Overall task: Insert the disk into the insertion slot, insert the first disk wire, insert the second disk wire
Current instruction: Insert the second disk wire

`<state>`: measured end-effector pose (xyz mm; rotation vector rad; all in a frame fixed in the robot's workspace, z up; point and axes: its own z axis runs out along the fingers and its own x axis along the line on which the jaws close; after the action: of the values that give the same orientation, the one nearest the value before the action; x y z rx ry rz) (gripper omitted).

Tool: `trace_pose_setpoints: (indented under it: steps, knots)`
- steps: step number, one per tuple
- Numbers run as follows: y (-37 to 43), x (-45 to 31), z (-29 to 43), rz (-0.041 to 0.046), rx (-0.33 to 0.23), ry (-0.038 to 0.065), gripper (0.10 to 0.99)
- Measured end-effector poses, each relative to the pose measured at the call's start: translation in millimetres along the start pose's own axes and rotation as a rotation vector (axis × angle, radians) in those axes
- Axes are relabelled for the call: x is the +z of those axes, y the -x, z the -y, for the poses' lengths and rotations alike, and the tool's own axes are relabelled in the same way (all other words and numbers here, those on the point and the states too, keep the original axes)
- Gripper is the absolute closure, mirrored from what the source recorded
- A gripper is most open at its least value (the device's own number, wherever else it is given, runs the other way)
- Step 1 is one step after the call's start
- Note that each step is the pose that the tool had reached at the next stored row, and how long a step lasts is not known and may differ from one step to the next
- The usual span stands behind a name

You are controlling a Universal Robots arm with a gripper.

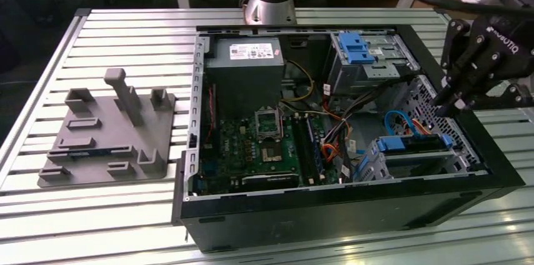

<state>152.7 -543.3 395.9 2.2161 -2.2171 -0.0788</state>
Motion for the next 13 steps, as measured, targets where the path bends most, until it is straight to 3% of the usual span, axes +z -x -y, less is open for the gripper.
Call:
trace_pose_setpoints:
  steps: [3, 5, 6, 7, 13]
  knots:
    - [1.9, -11.2, -0.4, -0.0100, 0.000, 0.000, 0.851]
    - [2.9, -17.6, -0.7, -0.0153, 0.001, 0.000, 0.929]
    - [3.3, -19.0, -0.8, -0.0166, 0.001, 0.000, 0.929]
    - [3.6, -19.5, -0.8, -0.0174, 0.001, 0.000, 0.984]
    - [4.1, -19.6, -0.8, -0.0184, 0.001, 0.000, 0.984]
